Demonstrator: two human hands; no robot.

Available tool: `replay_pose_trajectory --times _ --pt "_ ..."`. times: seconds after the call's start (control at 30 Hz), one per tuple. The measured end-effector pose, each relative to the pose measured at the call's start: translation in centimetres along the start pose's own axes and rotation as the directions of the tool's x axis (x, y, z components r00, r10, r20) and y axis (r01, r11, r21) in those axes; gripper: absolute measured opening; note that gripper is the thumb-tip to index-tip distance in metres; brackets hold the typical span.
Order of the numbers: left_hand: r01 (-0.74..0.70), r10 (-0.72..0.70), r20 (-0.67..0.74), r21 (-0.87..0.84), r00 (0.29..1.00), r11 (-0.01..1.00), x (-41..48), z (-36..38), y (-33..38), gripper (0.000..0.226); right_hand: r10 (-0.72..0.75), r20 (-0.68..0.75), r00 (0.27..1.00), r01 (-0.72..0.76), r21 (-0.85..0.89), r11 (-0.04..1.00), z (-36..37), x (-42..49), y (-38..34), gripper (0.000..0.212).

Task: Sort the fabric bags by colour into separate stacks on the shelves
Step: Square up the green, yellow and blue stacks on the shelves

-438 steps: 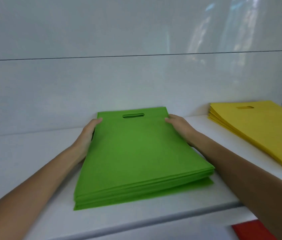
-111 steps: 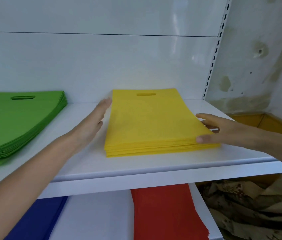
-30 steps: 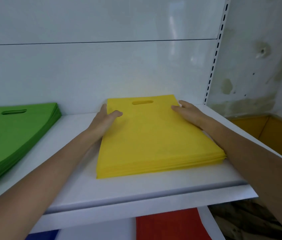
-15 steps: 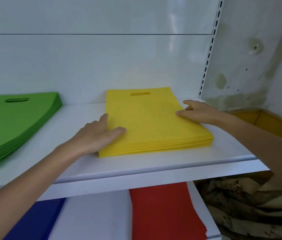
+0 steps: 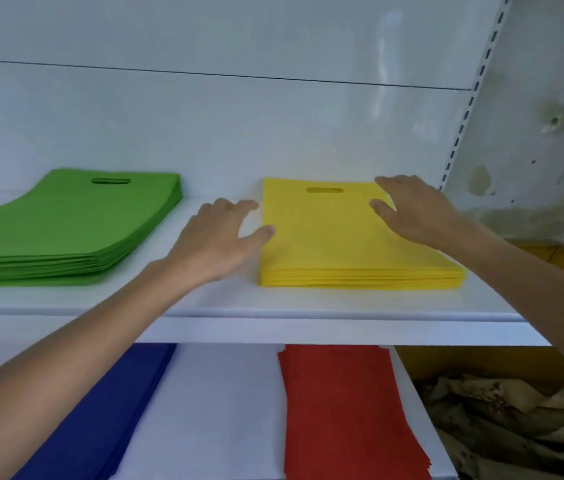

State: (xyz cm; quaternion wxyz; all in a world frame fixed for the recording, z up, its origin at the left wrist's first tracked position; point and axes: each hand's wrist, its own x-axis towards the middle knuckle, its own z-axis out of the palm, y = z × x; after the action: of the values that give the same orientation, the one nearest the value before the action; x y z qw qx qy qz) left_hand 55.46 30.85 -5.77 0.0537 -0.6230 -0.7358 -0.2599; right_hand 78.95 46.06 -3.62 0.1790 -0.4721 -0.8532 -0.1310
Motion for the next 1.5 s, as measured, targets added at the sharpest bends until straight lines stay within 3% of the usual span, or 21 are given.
replay_pose_trajectory --times 0.1,0.2,0.3,0.43,0.5,0.57,0.67,0.77,0.83,0.9,1.0,1.07,1.27,1.37,1.5 --pt "-0.066 0.043 -0.197 -0.11 0.98 0.992 -2.8 -2.8 -3.6 0.041 -0.101 -0.172 0.98 0.135 0.194 0.972 -1.6 -0.4 -6.8 0.044" --pt "-0.079 0.037 -0.306 -0.126 0.951 0.989 -6.8 -5.3 -7.5 0.041 -0.236 -0.308 0.922 0.319 0.256 0.913 -1.8 -2.0 -14.7 0.036" --pt "-0.077 0.04 -0.326 -0.101 0.945 0.992 -11.6 -7.3 -11.9 0.035 -0.377 -0.442 0.814 0.512 0.239 0.825 -1.3 -4.1 -22.3 0.028" --pt "-0.075 0.028 -0.323 -0.132 0.946 0.988 -18.8 -9.1 -17.9 0.03 -0.44 -0.542 0.716 0.659 0.316 0.683 0.3 -8.5 -31.1 0.022" --pt "-0.059 0.013 -0.283 -0.156 0.959 0.986 -22.7 -8.4 -20.7 0.028 -0.499 -0.529 0.686 0.709 0.334 0.62 2.4 -11.4 -34.8 0.019" --pt "-0.033 -0.004 -0.212 -0.169 0.977 0.985 -26.3 -6.7 -23.8 0.025 -0.563 -0.439 0.7 0.713 0.378 0.591 5.3 -14.2 -37.6 0.019" --pt "0.106 -0.124 -0.076 -0.215 0.989 0.971 -30.8 -2.9 -29.1 0.029 -0.587 -0.206 0.783 0.601 0.493 0.629 11.1 -17.7 -39.8 0.026" --pt "0.302 -0.311 0.003 -0.255 0.95 0.919 -33.7 0.9 -34.0 0.023 -0.487 0.118 0.865 0.341 0.574 0.745 17.4 -19.8 -40.3 0.03" --pt "0.408 -0.414 0.024 -0.234 0.91 0.882 -34.3 3.1 -37.2 0.025 -0.444 0.334 0.832 0.208 0.553 0.807 21.0 -20.3 -40.3 0.034" --pt "0.492 -0.495 0.044 -0.218 0.868 0.843 -33.7 4.8 -39.7 0.028 -0.413 0.46 0.786 0.147 0.51 0.848 23.7 -19.8 -40.2 0.036" --pt "0.589 -0.596 0.023 -0.189 0.803 0.786 -32.6 7.2 -42.9 0.029 -0.358 0.519 0.777 0.092 0.468 0.879 27.4 -18.0 -40.5 0.036" --pt "0.593 -0.598 0.024 -0.171 0.801 0.787 -31.5 8.7 -45.3 0.03 -0.293 0.52 0.803 0.033 0.451 0.892 29.5 -17.0 -40.9 0.036" --pt "0.658 -0.621 0.226 -0.168 0.75 0.734 -31.6 12.1 -49.0 0.044 -0.096 0.535 0.839 -0.188 0.452 0.872 33.1 -18.2 -40.8 0.038" --pt "0.647 -0.613 0.208 -0.223 0.762 0.729 -33.2 12.3 -49.2 0.048 0.044 0.504 0.863 -0.312 0.461 0.831 35.2 -20.8 -41.8 0.039" --pt "0.592 -0.555 0.217 -0.186 0.803 0.784 -33.3 11.9 -50.2 0.048 0.154 0.462 0.873 -0.374 0.433 0.82 36.3 -21.8 -43.7 0.042"
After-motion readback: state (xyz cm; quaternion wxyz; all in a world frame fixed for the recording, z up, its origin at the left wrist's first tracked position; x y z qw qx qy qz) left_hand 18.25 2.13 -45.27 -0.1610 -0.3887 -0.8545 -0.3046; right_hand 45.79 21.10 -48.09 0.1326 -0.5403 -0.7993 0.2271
